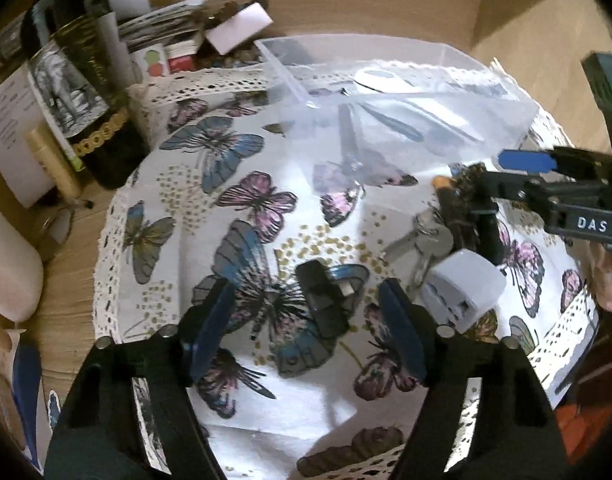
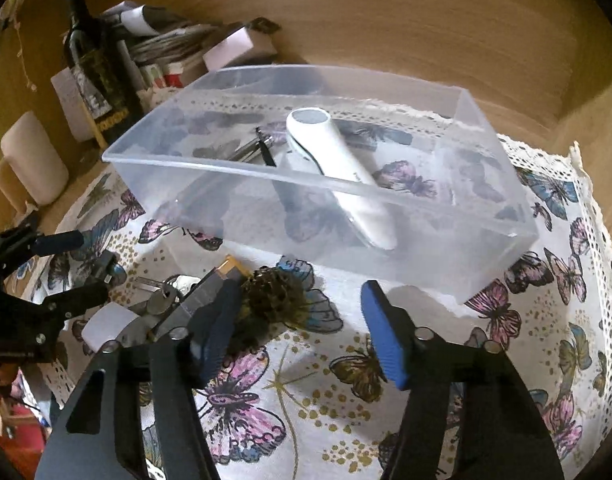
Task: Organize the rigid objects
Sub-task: 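Grasp the dark round grinder with the right tool while the left tool grasps a small black item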
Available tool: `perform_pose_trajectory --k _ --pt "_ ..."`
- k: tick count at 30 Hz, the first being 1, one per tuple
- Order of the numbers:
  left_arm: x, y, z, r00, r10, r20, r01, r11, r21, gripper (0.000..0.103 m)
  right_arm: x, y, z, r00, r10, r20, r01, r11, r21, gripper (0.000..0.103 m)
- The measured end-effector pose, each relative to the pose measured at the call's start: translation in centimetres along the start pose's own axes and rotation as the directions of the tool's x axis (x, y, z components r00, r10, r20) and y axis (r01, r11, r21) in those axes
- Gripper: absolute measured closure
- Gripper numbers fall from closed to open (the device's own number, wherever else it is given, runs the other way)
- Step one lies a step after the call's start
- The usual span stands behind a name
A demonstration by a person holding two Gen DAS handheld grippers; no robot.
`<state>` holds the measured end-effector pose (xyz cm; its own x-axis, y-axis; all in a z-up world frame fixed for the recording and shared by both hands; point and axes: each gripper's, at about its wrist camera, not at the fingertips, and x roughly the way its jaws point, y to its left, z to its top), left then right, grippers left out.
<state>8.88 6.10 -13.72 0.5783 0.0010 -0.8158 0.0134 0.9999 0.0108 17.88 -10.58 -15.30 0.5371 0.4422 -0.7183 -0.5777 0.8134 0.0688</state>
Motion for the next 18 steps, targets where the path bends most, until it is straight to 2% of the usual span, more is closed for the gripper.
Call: perform_pose_trajectory --k 5,8,11,13,15,18 --pt "0.4 -0.2 0.0 1.000 -0.011 -0.014 0.011 1.000 0.010 0.035 0.9 0.5 0.1 1.000 0.005 -0.022 -0.005 1.000 -0.028 0.061" --pt "0.6 -0.1 0.0 1.000 -0.026 -0.015 0.026 1.000 0.002 0.037 1.4 0.4 0.3 0.999 0.014 -0.038 -0.014 1.000 -0.006 0.067" --pt "0.5 -0.1 -0.1 1.000 -0.020 -0.003 0.020 1.000 0.002 0.048 1.5 0.2 0.2 0.999 0.032 -0.041 -0.032 0.999 0.010 0.075" --pt "0.6 0.1 0.0 1.000 -0.018 0.004 0.018 1.000 -0.004 0.060 1.3 0.4 0.2 0.999 0.027 -0.033 -0.027 1.000 0.005 0.076" --pt "0.6 0.2 0.1 1.000 -0.017 0.010 0.017 1.000 -0.008 0.068 1.1 0.6 0.1 0.999 0.022 -0.027 -0.022 1.000 -0.004 0.076" --pt "0.6 0.3 0.1 1.000 -0.021 0.017 0.021 1.000 -0.008 0.070 0.7 0.8 0.0 1.000 0.016 -0.011 -0.016 1.000 -0.017 0.076"
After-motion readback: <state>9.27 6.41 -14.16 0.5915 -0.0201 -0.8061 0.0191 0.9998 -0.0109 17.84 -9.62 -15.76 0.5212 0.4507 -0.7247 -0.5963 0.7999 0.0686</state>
